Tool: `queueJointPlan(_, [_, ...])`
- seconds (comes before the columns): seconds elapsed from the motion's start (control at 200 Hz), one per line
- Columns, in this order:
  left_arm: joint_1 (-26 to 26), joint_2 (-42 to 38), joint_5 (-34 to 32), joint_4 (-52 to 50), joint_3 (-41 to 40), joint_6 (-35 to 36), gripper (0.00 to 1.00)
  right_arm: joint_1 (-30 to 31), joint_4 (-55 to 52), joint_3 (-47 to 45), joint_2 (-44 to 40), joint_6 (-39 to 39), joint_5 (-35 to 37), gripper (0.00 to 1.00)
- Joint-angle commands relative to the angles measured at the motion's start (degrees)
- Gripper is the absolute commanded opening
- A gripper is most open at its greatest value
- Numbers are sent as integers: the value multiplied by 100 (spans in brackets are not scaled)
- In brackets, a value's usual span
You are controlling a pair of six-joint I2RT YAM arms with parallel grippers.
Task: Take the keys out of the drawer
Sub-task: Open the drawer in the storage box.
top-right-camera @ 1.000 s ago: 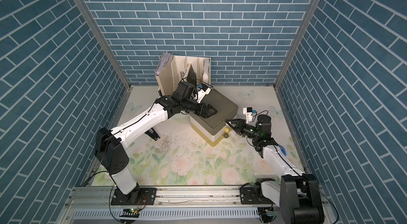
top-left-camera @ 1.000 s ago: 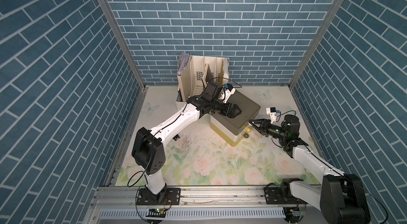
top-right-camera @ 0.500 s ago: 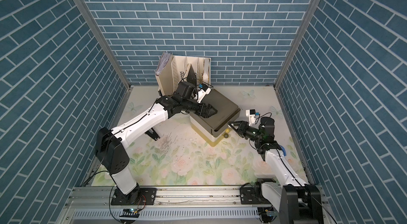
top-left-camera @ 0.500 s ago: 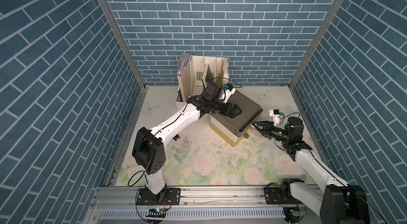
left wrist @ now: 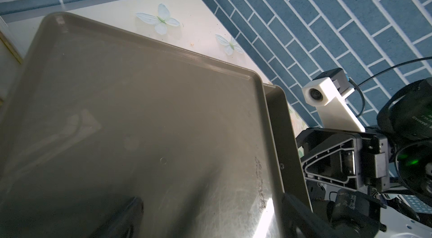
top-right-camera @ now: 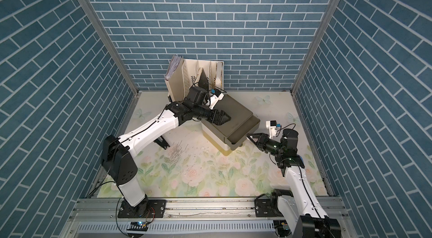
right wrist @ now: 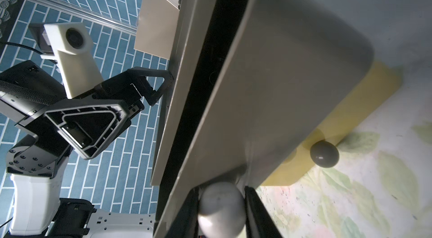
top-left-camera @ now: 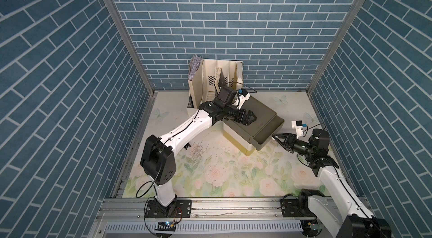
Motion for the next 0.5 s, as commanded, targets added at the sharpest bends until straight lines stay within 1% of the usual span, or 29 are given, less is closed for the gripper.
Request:
queueJointPlan(0.0, [-36,188,-15,-329,6,-48,97,-128,-535,-50,-212,-483,-269,5])
queueJointPlan(0.22, [-31,191,-41,-362,-4,-18,96,-265,-1025,-34,-515,-668,-300,4])
queueJointPlan(0.495, [-35,284,-28,-403,107,-10,97,-320,-1913,-52,-905,-1069,-4,3])
